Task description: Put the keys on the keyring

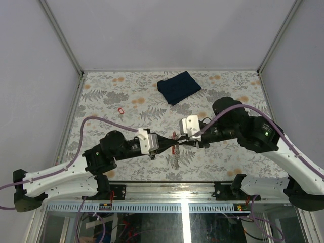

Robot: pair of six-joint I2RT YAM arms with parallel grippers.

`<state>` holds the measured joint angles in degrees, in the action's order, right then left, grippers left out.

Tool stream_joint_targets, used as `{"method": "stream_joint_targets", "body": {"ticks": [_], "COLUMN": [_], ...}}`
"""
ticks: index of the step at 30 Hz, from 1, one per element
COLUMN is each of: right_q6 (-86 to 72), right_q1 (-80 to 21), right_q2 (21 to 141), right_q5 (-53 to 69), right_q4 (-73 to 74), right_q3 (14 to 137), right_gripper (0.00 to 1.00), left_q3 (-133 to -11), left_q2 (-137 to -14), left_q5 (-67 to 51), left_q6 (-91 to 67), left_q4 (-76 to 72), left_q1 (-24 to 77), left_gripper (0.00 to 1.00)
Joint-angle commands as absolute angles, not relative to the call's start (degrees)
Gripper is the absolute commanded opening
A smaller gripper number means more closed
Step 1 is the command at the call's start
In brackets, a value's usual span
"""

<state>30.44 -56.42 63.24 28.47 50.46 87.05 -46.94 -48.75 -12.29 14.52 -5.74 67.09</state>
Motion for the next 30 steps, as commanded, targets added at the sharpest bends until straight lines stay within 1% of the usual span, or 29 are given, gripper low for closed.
{"method": "stream_joint_targets", "body": {"ticks": [1, 4, 6, 9, 12, 18, 22, 25, 30], "right_q6": [29.67, 28.60, 27.96, 26.72, 24.06, 17.58, 14.95, 14.48, 13.80], "right_q1": [-56.96, -56.95, -56.97, -56.96, -56.96, -57.01, -57.02, -57.02, -56.98], "right_q2": [58.35, 54.54, 50.62, 44.59, 41.71, 44.21, 44.45, 44.72, 45.03], "right_q5": [29.69, 29.19, 28.61, 28.32, 30.90, 34.63, 36.38, 37.22, 38.54], "right_q4": [40.29, 32.88, 24.47, 9.60, -2.76, -7.36, -11.51, -11.71, -12.26], "right_q3": [84.44, 80.63, 76.41, 66.83, 58.76, 58.40, 56.41, 56.34, 56.27], "right_gripper": [0.30, 0.35, 0.37, 0.35, 0.34, 0.35, 0.34, 0.32, 0.32], "left_q3": [-43.58, -39.95, -37.51, -34.24, -32.11, -31.37, -32.09, -32.54, -33.21], "left_q2": [-44.92, -42.71, -41.41, -39.99, -39.56, -40.39, -40.79, -40.78, -40.92], "left_q5": [-10.16, -9.99, -10.02, -10.46, -11.25, -13.74, -14.78, -15.14, -15.46], "left_q6": [11.08, 7.96, 5.59, 2.57, 0.13, -2.38, -2.41, -2.06, -1.47], "left_q4": [-17.09, -24.32, -29.25, -36.87, -43.86, -51.28, -51.53, -51.35, -50.53], "left_q1": [67.21, 67.26, 67.27, 67.20, 67.19, 67.19, 67.18, 67.23, 67.21], "left_gripper": [0.00, 0.00, 0.00, 0.00, 0.00, 0.00, 0.00, 0.00, 0.00]}}
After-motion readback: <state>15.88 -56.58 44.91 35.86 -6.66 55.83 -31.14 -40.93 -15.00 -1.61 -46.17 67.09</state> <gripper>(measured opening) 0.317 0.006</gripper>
